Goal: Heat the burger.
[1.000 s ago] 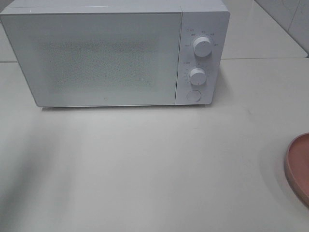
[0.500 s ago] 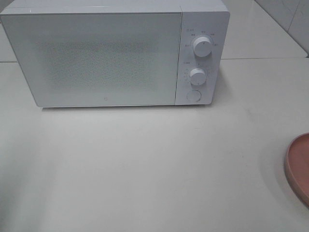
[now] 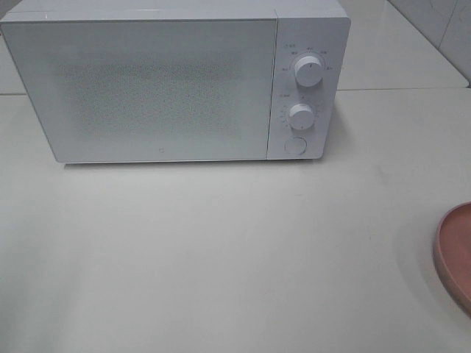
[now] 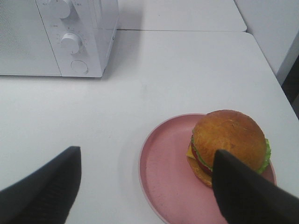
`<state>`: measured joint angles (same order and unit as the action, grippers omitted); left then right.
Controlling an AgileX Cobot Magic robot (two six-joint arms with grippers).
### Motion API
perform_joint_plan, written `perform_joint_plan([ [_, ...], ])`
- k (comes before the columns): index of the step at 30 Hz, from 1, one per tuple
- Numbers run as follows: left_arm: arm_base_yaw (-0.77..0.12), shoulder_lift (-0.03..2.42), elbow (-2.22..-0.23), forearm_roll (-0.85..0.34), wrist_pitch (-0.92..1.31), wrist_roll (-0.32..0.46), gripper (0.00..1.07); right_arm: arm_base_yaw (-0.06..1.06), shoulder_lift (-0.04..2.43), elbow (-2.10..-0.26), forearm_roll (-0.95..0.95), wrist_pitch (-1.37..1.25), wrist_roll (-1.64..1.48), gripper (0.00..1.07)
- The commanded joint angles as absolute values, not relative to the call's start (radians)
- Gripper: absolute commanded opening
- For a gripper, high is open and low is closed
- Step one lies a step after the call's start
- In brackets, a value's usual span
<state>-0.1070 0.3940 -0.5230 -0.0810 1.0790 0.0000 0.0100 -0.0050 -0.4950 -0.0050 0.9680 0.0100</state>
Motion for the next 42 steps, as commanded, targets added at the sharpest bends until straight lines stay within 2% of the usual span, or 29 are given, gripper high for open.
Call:
perform_joint_plan([
  [1,-0.105,0.317,-0.518,-0.089,1.07,0.0,1.0,0.004,-0.03,-0.494,-0.008,0.96,0.011,0.73],
  [6,-0.076,0.194,-0.518,-0.09,1.069,0.0,1.0,0.004,-0.03,-0.494,-0.008,0.96,0.011,0.73],
  [10,0.046,0.057,-0.518,-0.089,1.069,0.0,1.0,0.004,-0.03,-0.494,-0.008,0.96,0.011,0.73],
  [13,0.065,-0.014,-0.518,-0.091,1.069,0.0,1.0,0.004,-0.03,-0.494,-0.008,0.96,0.011,0.73],
  [42,0.065,-0.027,-0.518,-0.09,1.068,0.0,1.0,0.004,-0.027,-0.494,-0.008,0.96,0.011,0.73],
])
